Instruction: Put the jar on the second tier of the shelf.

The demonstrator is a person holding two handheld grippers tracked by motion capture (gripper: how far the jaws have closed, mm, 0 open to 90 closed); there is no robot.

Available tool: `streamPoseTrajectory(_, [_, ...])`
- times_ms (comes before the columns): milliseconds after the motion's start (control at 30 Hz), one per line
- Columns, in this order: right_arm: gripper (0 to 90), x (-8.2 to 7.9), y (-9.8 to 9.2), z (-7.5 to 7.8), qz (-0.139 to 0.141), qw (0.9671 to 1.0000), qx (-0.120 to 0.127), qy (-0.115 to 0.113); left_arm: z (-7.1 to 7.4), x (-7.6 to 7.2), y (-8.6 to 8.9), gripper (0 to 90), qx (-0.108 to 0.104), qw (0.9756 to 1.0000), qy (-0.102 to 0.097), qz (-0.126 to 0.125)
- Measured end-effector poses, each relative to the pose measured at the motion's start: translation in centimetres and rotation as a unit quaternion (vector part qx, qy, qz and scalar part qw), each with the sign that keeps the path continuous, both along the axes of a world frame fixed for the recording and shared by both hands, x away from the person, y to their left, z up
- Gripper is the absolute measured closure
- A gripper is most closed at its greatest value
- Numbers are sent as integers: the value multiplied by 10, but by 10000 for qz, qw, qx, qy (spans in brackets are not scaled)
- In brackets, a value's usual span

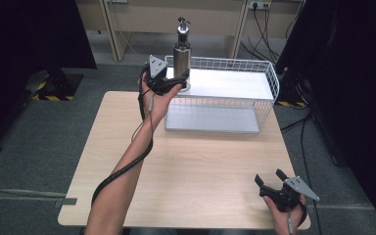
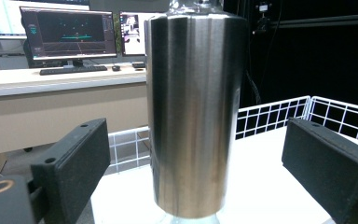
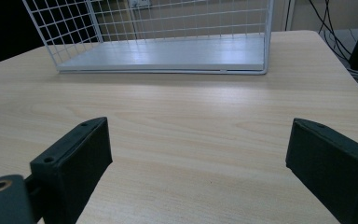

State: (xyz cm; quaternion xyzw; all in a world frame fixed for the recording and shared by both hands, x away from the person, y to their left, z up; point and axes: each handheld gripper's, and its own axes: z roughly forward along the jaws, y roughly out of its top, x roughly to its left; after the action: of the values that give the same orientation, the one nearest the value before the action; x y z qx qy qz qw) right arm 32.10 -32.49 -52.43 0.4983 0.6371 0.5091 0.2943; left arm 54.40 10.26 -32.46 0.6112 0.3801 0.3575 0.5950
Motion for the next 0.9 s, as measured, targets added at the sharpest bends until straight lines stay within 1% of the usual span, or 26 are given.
streamPoseTrajectory(300, [71, 0, 0, 0, -6, 10000, -2, 5, -4, -10, 4, 74, 82, 10000, -14, -43])
streamPoseTrajectory(433, [71, 0, 0, 0, -9, 10000, -7, -1, -7, -14, 6, 73, 31, 10000, 2, -48])
streamPoseTrajectory(900, [71, 0, 0, 0, -19, 10000, 2, 1, -16, -25, 10, 69, 92, 9999, 7, -98])
